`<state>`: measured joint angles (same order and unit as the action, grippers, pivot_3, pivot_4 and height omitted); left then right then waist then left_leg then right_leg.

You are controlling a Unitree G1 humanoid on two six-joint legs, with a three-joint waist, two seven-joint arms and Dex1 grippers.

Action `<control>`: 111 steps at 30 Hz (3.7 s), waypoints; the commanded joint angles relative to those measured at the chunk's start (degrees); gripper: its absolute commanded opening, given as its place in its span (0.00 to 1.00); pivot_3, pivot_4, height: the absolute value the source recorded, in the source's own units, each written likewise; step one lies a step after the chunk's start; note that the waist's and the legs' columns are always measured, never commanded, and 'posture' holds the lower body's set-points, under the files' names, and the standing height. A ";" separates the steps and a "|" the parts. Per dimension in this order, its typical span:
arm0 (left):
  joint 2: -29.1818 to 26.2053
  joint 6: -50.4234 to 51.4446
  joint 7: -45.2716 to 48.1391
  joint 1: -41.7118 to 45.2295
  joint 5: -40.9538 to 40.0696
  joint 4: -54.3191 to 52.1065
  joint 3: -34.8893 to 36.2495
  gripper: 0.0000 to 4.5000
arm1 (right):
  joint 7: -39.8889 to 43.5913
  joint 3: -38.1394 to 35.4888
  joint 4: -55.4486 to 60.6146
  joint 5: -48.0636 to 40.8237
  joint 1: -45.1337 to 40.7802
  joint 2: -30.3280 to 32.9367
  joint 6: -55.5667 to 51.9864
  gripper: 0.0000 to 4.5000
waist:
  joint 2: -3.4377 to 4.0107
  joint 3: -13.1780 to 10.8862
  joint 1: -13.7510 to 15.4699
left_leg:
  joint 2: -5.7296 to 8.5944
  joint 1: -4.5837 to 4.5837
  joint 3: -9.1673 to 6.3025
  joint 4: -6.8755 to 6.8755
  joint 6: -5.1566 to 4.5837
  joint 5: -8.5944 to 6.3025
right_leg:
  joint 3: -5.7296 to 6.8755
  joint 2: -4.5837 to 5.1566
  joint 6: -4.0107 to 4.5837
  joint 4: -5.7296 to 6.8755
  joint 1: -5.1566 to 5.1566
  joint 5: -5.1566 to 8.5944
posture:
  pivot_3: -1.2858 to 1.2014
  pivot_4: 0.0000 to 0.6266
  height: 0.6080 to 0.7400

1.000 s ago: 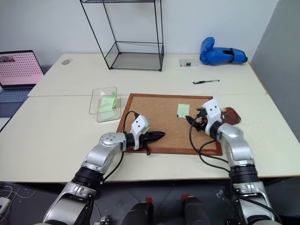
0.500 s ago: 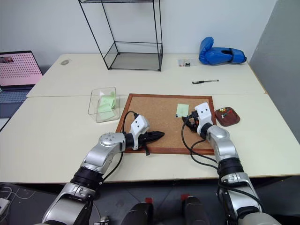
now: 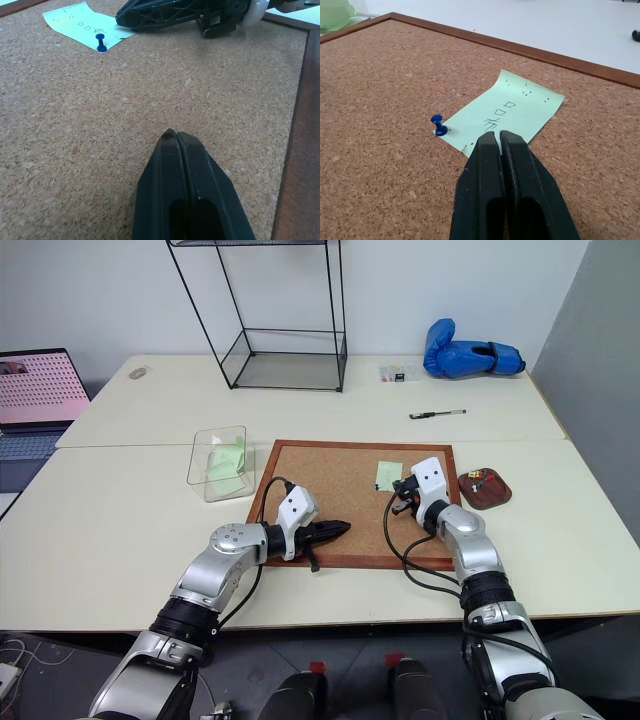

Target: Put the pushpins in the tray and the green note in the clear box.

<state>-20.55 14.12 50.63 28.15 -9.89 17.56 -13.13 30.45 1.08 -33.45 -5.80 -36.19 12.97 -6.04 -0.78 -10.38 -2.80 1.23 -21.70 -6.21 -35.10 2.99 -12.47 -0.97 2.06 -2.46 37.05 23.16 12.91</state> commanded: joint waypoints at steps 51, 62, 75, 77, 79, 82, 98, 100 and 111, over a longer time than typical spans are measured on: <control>-0.53 0.97 -0.87 -1.41 4.05 5.14 -2.28 0.00 | -5.02 -1.08 5.50 13.07 5.41 24.29 -0.67 0.55 | 0.00 0.01 0.72 | 0.04 -0.05 0.08 0.01 -0.01 0.00 | -0.04 0.04 0.09 -0.12 0.00 0.07 | 0.52 0.24 1.00; -0.40 0.76 -0.81 -1.26 3.96 5.42 -2.22 0.00 | -0.51 -4.31 11.80 9.33 3.69 27.59 -6.53 0.94 | 0.00 0.01 0.74 | 0.04 -0.06 0.08 0.02 -0.01 0.00 | -0.04 0.04 0.09 -0.12 0.00 0.07 | 0.52 0.24 1.00; 0.09 -0.34 -1.35 -0.35 3.16 5.88 -0.82 0.00 | 5.53 -6.25 19.25 1.36 1.55 25.83 -13.30 0.94 | -0.01 0.00 0.79 | 0.04 -0.06 0.07 0.02 -0.01 0.00 | -0.02 0.04 0.17 -0.12 0.00 0.11 | 0.52 0.24 1.00; -0.06 -0.35 -1.37 -0.19 2.85 6.01 -0.15 0.00 | 6.51 -5.68 21.28 -0.30 2.12 23.79 -14.05 0.94 | -0.02 0.00 0.71 | 0.02 -0.06 0.07 0.02 -0.01 0.00 | -0.02 0.03 0.14 -0.12 0.00 0.10 | 0.52 0.24 1.00; -0.43 -0.14 -1.55 0.02 2.46 6.23 0.90 0.00 | 6.55 -4.52 22.56 -1.59 2.53 20.12 -13.58 0.94 | -0.02 0.00 0.72 | 0.02 -0.06 0.05 0.01 -0.01 0.00 | -0.01 0.03 0.07 -0.11 0.01 0.06 | 0.52 0.24 1.00; -1.00 0.42 -1.82 0.43 1.73 6.32 2.35 0.00 | 6.72 -2.34 23.85 -3.08 3.14 14.76 -13.03 0.94 | -0.03 -0.01 0.61 | 0.01 -0.06 0.03 0.01 -0.01 0.00 | 0.01 0.02 0.07 -0.11 0.01 0.06 | 0.52 0.24 1.00; -0.77 6.03 -1.28 0.55 -2.11 6.71 5.64 0.00 | 3.19 5.05 5.95 1.53 -3.05 -0.49 -2.82 0.94 | -0.02 -0.02 -0.65 | -0.06 -0.02 -0.01 0.04 -0.01 0.00 | 0.05 -0.04 0.03 -0.01 0.08 0.03 | 0.52 0.24 1.00; -0.90 6.28 -1.10 0.31 -2.10 6.35 5.46 0.00 | 2.25 5.07 2.79 2.21 -4.66 -1.48 -1.41 0.94 | -0.02 -0.02 -0.67 | -0.05 -0.01 -0.01 0.04 -0.01 0.00 | 0.04 -0.04 0.03 -0.01 0.07 0.02 | 0.52 0.24 1.00; -1.17 6.55 -0.81 -0.30 -1.72 5.27 4.81 0.00 | -2.85 4.44 -14.84 5.72 -12.52 -3.39 5.77 0.64 | -0.02 -0.02 -0.72 | -0.05 0.00 -0.01 0.08 -0.01 0.00 | 0.03 -0.04 0.03 -0.01 0.08 0.01 | 0.52 0.24 1.00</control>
<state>-20.19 18.64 50.79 29.60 -13.34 20.54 -8.51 28.58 6.22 -46.74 -0.73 -46.60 9.88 -2.66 -0.80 -10.40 -3.52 1.18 -21.70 -6.21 -35.01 2.99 -12.47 -0.95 2.02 -2.43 37.04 23.23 12.93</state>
